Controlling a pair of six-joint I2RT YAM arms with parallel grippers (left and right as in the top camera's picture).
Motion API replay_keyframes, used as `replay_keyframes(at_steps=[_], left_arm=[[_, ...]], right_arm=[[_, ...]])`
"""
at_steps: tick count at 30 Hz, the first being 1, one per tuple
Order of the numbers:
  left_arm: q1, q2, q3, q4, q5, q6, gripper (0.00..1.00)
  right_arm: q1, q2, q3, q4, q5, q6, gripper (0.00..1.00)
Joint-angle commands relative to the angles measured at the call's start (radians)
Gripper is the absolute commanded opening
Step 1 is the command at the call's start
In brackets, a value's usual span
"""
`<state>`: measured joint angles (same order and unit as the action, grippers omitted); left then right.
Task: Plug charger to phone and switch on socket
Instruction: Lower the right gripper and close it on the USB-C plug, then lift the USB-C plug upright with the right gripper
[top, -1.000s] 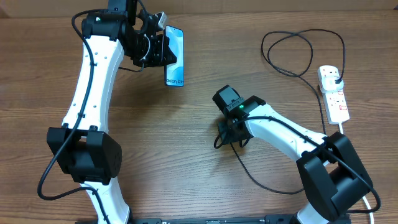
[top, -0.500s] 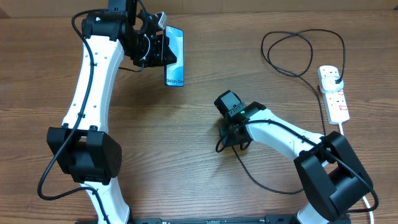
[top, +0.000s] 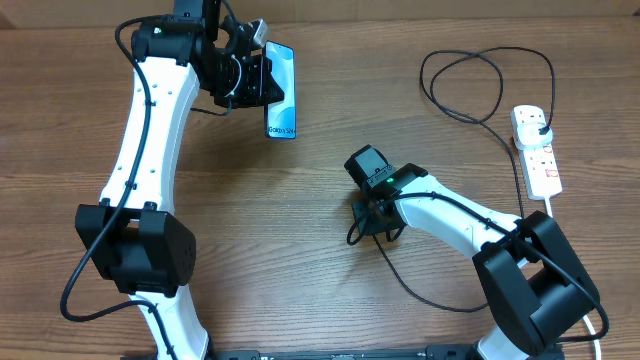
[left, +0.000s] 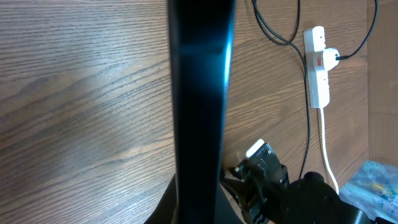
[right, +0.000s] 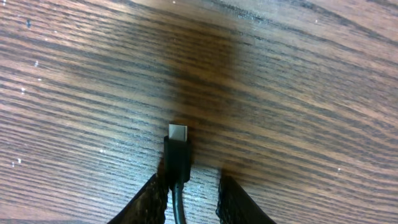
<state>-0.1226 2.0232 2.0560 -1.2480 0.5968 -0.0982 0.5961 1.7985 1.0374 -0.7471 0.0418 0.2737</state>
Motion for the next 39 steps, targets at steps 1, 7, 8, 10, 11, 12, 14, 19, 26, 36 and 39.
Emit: replay_keyframes(at_steps=[1, 7, 8, 10, 11, 12, 14, 19, 26, 36, 39], left_arm=[[-0.002, -0.003, 0.014, 0.007, 0.013, -0.004, 0.04], [-0.002, -0.003, 0.014, 0.008, 0.013, -0.004, 0.04], [-0.002, -0.003, 0.014, 0.008, 0.013, -0.004, 0.04], [-0.002, -0.003, 0.014, 0.007, 0.013, -0.004, 0.04], [-0.002, -0.003, 0.014, 0.007, 0.013, -0.004, 0.04], [-0.002, -0.003, 0.014, 0.008, 0.013, -0.004, 0.04], [-0.002, -0.003, 0.014, 0.008, 0.013, -0.004, 0.05], [-0.002, -0.003, 0.014, 0.013, 0.013, -0.004, 0.04], [-0.002, -0.003, 0.014, 0.020, 0.013, -0.008, 0.04], [-0.002, -0.003, 0.014, 0.019, 0.013, -0.008, 0.04], [-0.002, -0.003, 0.014, 0.019, 0.013, -0.008, 0.04]], right_arm=[[-0.001, 0.000, -0.005, 0.002, 0.008, -0.001, 0.27], [0.000, 0.011, -0.012, 0.013, 0.002, 0.010, 0.25], [0.000, 0.015, -0.014, 0.014, 0.002, 0.013, 0.24], [0.000, 0.021, -0.019, 0.013, 0.002, 0.013, 0.24], [0.000, 0.022, -0.020, 0.013, 0.002, 0.013, 0.24], [0.000, 0.026, -0.022, 0.013, 0.002, 0.013, 0.24], [0.000, 0.028, -0.023, 0.013, 0.002, 0.013, 0.23], [0.000, 0.028, -0.023, 0.011, 0.000, 0.018, 0.18], [0.000, 0.028, -0.023, 0.005, -0.010, 0.040, 0.18], [-0.001, 0.028, -0.023, 0.005, -0.010, 0.040, 0.09], [0.000, 0.028, -0.023, 0.005, -0.009, 0.040, 0.09]])
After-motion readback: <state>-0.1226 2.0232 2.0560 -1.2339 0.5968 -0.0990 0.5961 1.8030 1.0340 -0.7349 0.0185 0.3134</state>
